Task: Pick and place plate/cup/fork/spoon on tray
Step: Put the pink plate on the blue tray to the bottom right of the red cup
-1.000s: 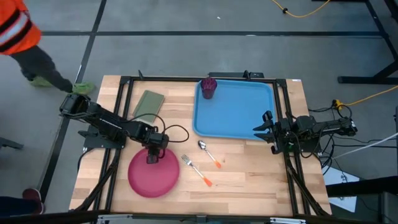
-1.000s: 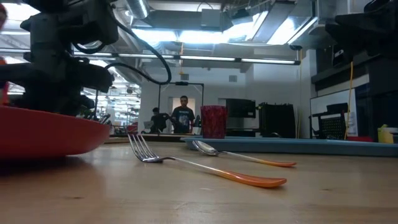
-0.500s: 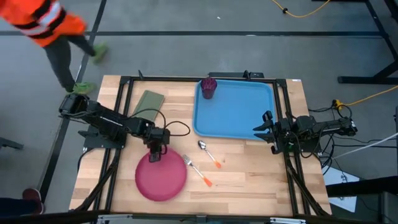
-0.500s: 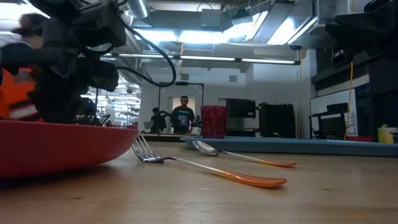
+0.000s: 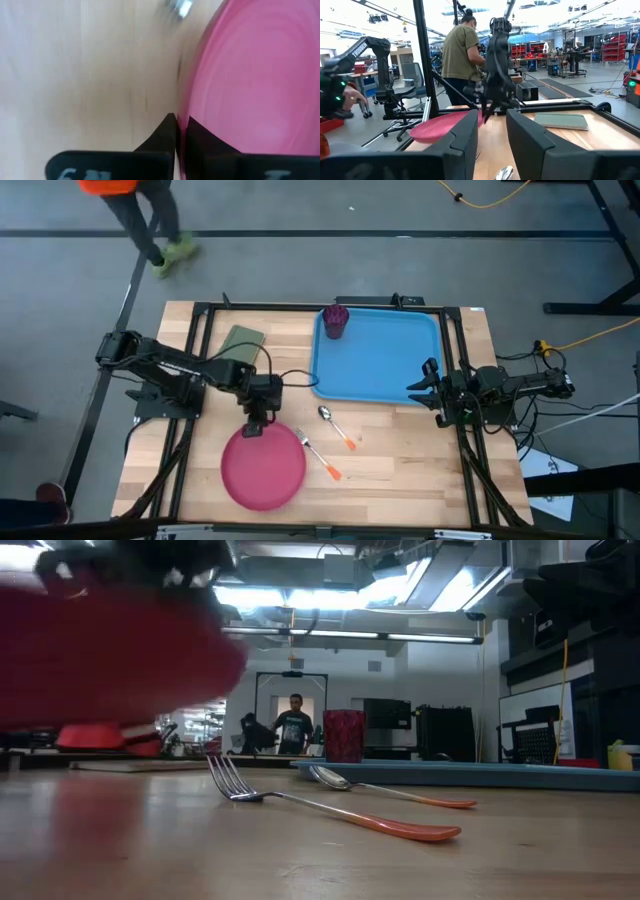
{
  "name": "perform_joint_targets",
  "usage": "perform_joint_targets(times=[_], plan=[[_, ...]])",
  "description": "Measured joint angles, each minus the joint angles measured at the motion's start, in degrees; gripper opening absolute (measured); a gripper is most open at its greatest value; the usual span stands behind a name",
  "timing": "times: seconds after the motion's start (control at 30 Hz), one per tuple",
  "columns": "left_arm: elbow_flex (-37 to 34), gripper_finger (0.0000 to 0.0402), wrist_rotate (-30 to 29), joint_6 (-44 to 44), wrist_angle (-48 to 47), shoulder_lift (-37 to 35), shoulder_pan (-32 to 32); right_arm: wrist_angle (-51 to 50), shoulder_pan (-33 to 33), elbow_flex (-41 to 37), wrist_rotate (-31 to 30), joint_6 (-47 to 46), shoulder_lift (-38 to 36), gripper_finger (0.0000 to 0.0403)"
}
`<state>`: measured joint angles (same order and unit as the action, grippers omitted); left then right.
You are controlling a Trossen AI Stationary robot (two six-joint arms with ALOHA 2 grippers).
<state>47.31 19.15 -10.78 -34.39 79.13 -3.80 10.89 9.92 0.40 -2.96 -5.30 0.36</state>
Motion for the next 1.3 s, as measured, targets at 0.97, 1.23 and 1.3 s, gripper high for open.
perform_joint_targets(times=[0.97,1.23,1.3], plan=[[54.18,0.0001,-22.80,24.03,14.06,33.92,20.02,-0.14,0.02,0.02,0.05,-0.58,-0.02,0.0108],[67.12,0.0001,-22.33,26.34,8.23,43.85,23.87,3.84,-0.01,0.02,4.30,-0.33,-0.15,0.0108],[67.57,0.0001,-21.08,26.34,7.82,45.08,24.48,6.94,-0.01,0.02,7.12,0.99,-0.17,0.0108]])
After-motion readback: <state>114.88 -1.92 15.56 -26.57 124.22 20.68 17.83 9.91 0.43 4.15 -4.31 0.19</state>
